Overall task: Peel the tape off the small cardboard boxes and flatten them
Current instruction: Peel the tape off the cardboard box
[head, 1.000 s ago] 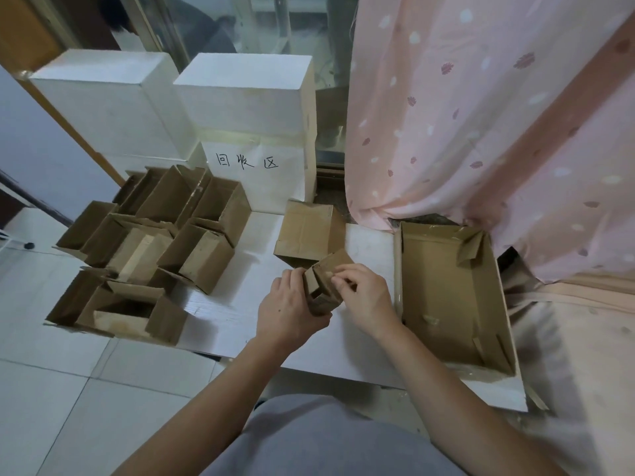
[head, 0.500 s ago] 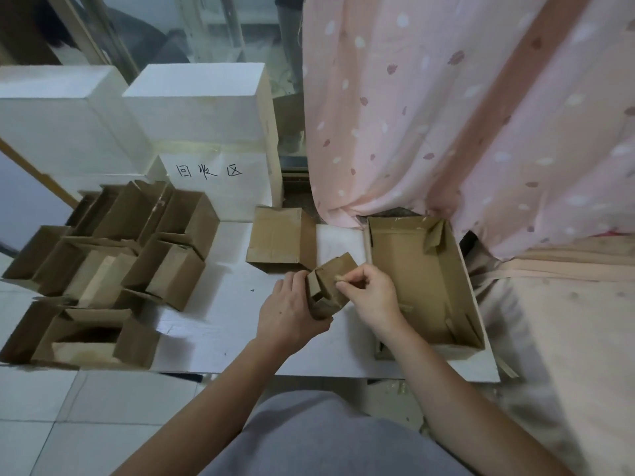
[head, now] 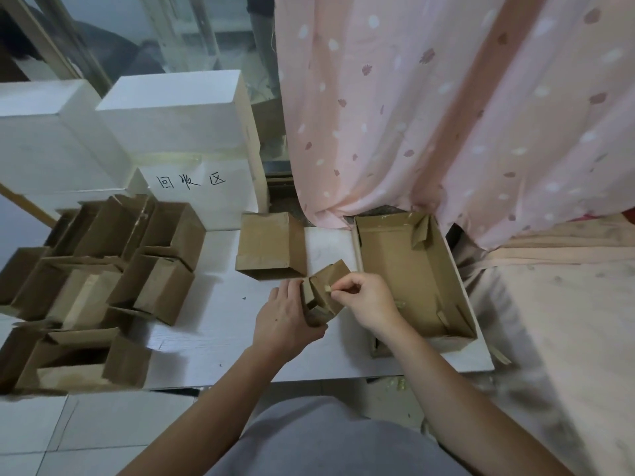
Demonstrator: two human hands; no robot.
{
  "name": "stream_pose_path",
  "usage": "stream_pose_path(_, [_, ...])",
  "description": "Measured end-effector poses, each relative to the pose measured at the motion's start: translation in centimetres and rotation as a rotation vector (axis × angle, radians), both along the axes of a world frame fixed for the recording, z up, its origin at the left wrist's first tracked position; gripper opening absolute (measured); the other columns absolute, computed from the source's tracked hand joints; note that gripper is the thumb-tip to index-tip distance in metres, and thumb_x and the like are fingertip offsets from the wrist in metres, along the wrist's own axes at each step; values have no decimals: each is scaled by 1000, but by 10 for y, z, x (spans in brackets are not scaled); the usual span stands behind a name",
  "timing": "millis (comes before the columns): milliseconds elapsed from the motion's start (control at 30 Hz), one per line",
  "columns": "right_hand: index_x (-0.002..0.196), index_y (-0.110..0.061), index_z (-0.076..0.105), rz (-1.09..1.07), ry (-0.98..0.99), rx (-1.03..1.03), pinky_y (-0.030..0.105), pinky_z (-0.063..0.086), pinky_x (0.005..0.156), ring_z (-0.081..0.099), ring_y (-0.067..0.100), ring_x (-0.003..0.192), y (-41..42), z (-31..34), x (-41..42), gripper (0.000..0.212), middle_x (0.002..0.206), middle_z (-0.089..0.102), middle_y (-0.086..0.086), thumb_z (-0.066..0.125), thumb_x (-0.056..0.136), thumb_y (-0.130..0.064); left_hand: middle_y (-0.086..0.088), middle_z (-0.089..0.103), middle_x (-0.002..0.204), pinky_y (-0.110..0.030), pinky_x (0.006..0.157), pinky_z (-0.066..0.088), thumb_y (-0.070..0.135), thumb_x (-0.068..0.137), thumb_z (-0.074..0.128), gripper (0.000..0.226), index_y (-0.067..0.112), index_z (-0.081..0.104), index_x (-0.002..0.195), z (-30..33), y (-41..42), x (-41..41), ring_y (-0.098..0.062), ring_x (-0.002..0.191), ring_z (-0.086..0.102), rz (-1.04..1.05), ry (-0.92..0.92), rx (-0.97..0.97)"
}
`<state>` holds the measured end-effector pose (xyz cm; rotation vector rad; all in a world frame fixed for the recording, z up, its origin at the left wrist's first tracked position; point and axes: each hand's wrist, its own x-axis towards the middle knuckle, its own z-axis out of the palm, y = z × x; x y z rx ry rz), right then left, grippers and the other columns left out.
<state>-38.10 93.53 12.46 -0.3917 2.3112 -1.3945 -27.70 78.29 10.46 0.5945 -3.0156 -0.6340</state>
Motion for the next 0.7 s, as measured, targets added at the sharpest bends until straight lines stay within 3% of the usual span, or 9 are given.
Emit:
stream_pose_path(67, [76, -28, 77, -57, -102, -53, 22, 53, 76, 69, 9, 83, -2, 1, 0, 21, 80, 75, -7, 83, 80, -8, 8, 51, 131, -27, 78, 46, 61, 69, 83, 91, 24, 39, 140, -1, 0, 2, -15, 115, 49, -1, 5, 13])
stream_pose_path(233, [88, -18, 76, -156, -293, -186, 18, 53, 73, 69, 10, 84, -5, 3, 0, 25, 87, 73, -1, 83, 76, 2, 8, 49, 132, -31, 84, 52, 58, 69, 84, 92, 23, 39, 141, 2, -4, -1, -15, 118, 48, -3, 22, 34])
stream_pose_path(400, [97, -14, 75, -144, -353, -223, 25, 59, 84, 66, 15, 90, -9, -2, -9, 30, 95, 70, 6, 76, 80, 10, 7, 51, 129, -30, 81, 49, 55, 68, 84, 89, 21, 43, 140, 3, -5, -7, -16, 115, 49, -9, 50, 0])
stream_pose_path(533, [98, -18, 71, -194, -469, -273, 15, 50, 66, 61, 12, 86, -10, -14, -14, 31, 96, 65, 4, 66, 89, 12, 7, 51, 119, -27, 72, 42, 55, 65, 84, 80, 21, 49, 129, 3, -7, -13, -16, 102, 49, -37, 43, -66])
stream_pose_path(700, [94, -23, 68, -166, -346, -166, 17, 52, 75, 59, 12, 89, -11, -21, -17, 29, 96, 63, 3, 65, 93, 6, 7, 50, 116, -30, 75, 49, 57, 64, 82, 76, 23, 48, 123, 1, -7, -19, -16, 98, 47, -53, 19, -100])
